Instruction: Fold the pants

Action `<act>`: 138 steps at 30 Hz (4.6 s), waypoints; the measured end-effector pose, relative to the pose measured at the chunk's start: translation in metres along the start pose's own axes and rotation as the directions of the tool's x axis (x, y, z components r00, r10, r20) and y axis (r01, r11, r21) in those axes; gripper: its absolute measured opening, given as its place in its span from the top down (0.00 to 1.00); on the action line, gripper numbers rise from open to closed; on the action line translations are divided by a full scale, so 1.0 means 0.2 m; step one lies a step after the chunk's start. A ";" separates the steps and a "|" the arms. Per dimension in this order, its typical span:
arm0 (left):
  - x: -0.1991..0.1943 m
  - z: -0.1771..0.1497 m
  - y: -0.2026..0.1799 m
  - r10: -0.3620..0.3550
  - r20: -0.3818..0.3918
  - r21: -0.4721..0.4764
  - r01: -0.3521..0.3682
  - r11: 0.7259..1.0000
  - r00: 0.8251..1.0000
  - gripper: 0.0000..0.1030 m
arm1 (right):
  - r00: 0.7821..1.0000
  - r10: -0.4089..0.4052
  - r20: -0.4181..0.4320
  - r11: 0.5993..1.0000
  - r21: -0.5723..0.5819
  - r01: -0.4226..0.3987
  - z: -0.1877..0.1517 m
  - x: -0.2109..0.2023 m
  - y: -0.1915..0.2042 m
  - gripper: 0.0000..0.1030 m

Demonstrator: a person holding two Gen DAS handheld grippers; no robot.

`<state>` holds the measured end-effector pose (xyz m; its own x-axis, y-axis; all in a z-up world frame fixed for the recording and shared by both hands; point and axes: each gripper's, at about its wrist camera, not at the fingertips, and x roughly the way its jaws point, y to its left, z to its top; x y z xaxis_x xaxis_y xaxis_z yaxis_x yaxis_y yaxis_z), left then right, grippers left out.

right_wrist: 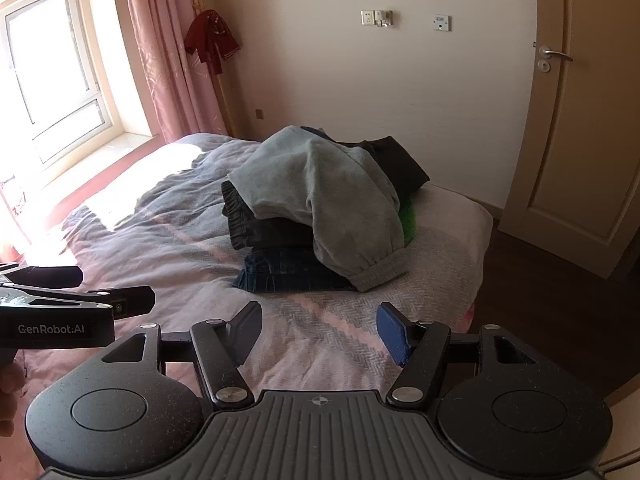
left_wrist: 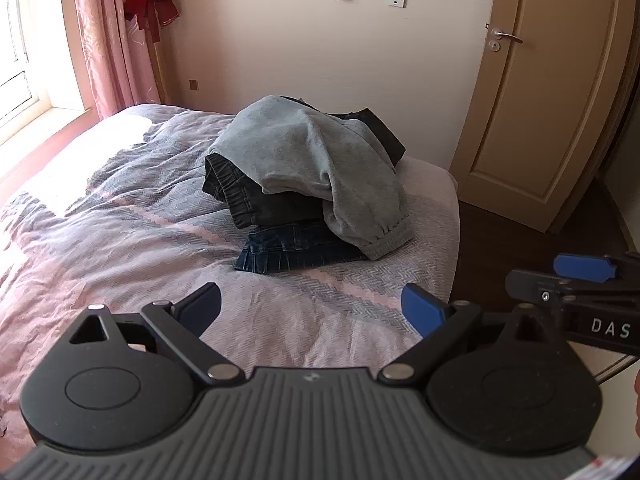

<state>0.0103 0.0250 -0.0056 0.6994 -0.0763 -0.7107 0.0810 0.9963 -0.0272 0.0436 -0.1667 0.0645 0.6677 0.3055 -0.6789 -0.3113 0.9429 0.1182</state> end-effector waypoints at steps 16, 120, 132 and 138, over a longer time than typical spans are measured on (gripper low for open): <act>0.03 0.00 0.02 -0.014 -0.007 -0.005 0.014 1.000 1.000 0.08 | 1.000 -0.010 -0.009 1.000 0.015 0.010 -0.01 0.01 0.00 0.41; 2.13 0.91 0.94 -0.024 -0.027 -0.492 0.007 0.870 0.999 0.47 | 0.971 0.231 0.052 0.962 -0.163 -0.220 1.03 2.14 -0.51 0.92; 2.29 0.93 0.92 -0.015 -0.015 -0.535 0.005 0.845 1.000 0.76 | 0.978 0.210 -0.007 0.975 -0.078 -0.210 1.11 2.29 -0.59 0.91; 2.02 0.93 0.94 0.033 0.102 -0.560 0.030 0.828 0.994 0.95 | 0.958 0.279 0.064 0.940 -0.221 -0.259 1.08 2.11 -0.44 0.92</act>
<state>0.4409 0.1739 -0.1667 0.7706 -0.0471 -0.6356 -0.3096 0.8440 -0.4379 0.4983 -0.0932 -0.0763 0.5962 0.5642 -0.5712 -0.6150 0.7783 0.1269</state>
